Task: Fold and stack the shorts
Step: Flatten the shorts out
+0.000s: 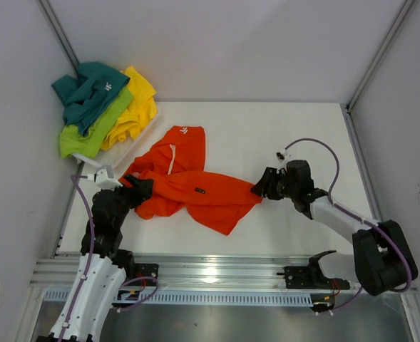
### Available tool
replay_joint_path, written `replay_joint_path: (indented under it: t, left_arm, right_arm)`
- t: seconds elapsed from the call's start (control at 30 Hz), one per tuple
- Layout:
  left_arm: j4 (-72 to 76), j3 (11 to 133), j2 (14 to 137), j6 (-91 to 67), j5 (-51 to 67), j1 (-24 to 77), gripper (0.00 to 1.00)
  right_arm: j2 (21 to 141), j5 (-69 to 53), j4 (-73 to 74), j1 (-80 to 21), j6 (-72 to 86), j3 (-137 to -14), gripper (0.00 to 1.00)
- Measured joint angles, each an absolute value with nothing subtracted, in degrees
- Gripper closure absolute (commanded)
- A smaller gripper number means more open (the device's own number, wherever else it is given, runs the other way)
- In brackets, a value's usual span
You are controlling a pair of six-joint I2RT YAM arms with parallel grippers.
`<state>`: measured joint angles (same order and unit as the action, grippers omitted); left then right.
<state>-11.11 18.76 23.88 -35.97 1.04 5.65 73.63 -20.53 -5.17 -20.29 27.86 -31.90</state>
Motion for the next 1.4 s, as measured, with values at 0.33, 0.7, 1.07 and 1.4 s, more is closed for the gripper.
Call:
replay_joint_path:
  t: [0.33, 0.7, 1.07, 1.4]
  left_arm:
    - [-11.16, 18.87, 23.55, -35.97, 1.23, 5.65, 0.22]
    - [-11.35, 18.87, 22.70, -36.01, 1.52, 5.67, 0.22]
    - [-11.35, 18.87, 22.70, -36.01, 1.65, 5.67, 0.22]
    - [-11.35, 18.87, 22.85, -36.01, 1.67, 5.67, 0.22]
  right_arm:
    - [67.44, -15.81, -0.14, -20.47, 25.61, -32.03, 0.43]
    - [75.96, -14.50, -2.59, -20.40, 25.21, -32.01, 0.38]
    - [79.29, -19.46, -8.97, -20.49, 27.77, -31.51, 0.66]
    - [79.02, -24.21, -5.26, -21.17, 32.84, -34.98, 1.00]
